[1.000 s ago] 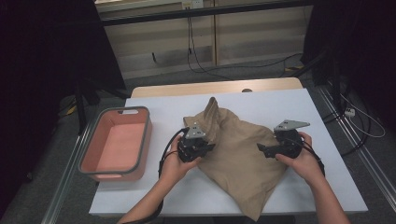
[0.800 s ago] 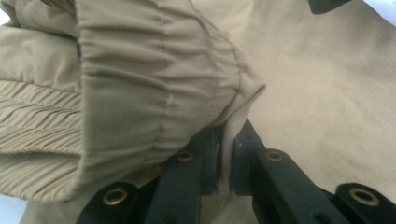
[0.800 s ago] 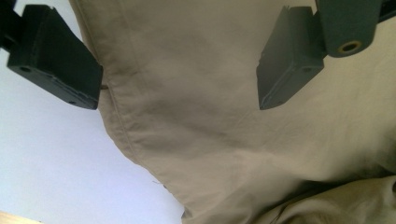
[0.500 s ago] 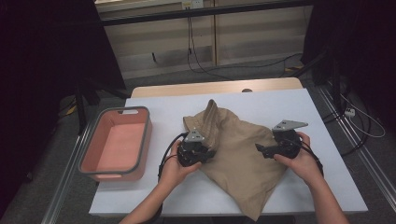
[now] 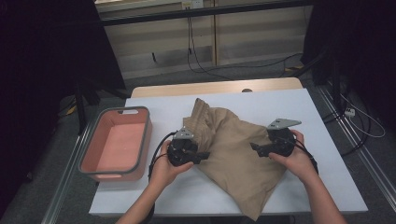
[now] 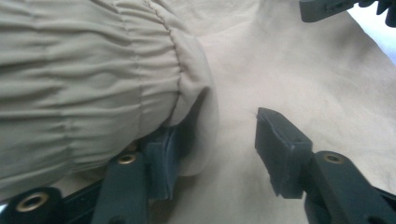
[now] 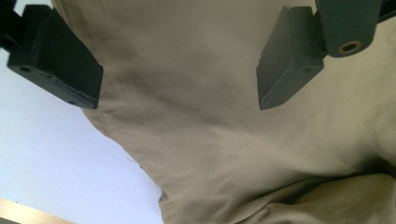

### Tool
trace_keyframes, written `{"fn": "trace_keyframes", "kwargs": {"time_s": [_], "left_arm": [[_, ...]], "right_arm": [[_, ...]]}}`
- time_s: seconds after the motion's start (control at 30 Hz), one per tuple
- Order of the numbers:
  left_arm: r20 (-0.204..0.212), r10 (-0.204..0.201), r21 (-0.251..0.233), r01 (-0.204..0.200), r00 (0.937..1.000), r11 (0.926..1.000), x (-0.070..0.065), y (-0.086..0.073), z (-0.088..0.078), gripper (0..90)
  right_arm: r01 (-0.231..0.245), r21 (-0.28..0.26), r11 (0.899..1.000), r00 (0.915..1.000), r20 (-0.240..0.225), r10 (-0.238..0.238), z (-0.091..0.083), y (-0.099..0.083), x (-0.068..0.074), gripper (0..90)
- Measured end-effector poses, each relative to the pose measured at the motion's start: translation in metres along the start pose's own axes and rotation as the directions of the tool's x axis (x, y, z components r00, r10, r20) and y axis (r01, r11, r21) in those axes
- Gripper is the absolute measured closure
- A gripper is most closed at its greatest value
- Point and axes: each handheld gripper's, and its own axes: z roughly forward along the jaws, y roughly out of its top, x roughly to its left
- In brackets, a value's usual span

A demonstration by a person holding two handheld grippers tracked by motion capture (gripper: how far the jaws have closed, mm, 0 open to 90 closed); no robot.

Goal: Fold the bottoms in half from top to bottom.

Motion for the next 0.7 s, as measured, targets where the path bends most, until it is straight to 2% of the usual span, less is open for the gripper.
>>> {"fn": "trace_keyframes", "kwargs": {"time_s": [0.13, 0.3, 0.5, 0.53, 0.67, 0.7], "left_arm": [[-0.001, -0.034, -0.003, 0.034, 0.9994, 0.9994, 0.004, -0.003, -0.004, 45.1], [-0.007, -0.079, 0.01, 0.079, 0.9968, 0.9968, 0.009, -0.005, -0.007, 35.6], [-0.025, -0.101, -0.002, 0.101, 0.9945, 0.9949, 0.015, -0.007, -0.01, 30.5], [-0.022, -0.105, 0.016, 0.106, 0.9942, 0.9943, 0.017, -0.008, -0.01, 29.8], [-0.035, -0.114, 0.03, 0.115, 0.9928, 0.9929, 0.021, -0.013, -0.008, 27.7], [-0.045, -0.119, 0.021, 0.12, 0.9919, 0.9925, 0.021, -0.014, -0.008, 27.0]], "right_arm": [[0.003, -0.001, 1.0, 1.0, -0.005, -0.003, 0.002, 0.001, 0.001, 14.8], [0.004, 0.003, 1.0, 1.0, -0.006, -0.004, 0.003, 0.001, 0.001, 14.8], [0.006, 0.004, 1.0, 1.0, -0.008, -0.006, 0.003, 0.001, 0.001, 14.8], [0.006, 0.004, 1.0, 1.0, -0.008, -0.006, 0.004, 0.001, 0.001, 14.8], [0.006, 0.007, 1.0, 0.9999, -0.009, -0.006, 0.004, 0.001, 0.002, 14.7], [0.006, 0.006, 1.0, 0.9999, -0.01, -0.006, 0.004, 0.001, 0.002, 14.7]]}}
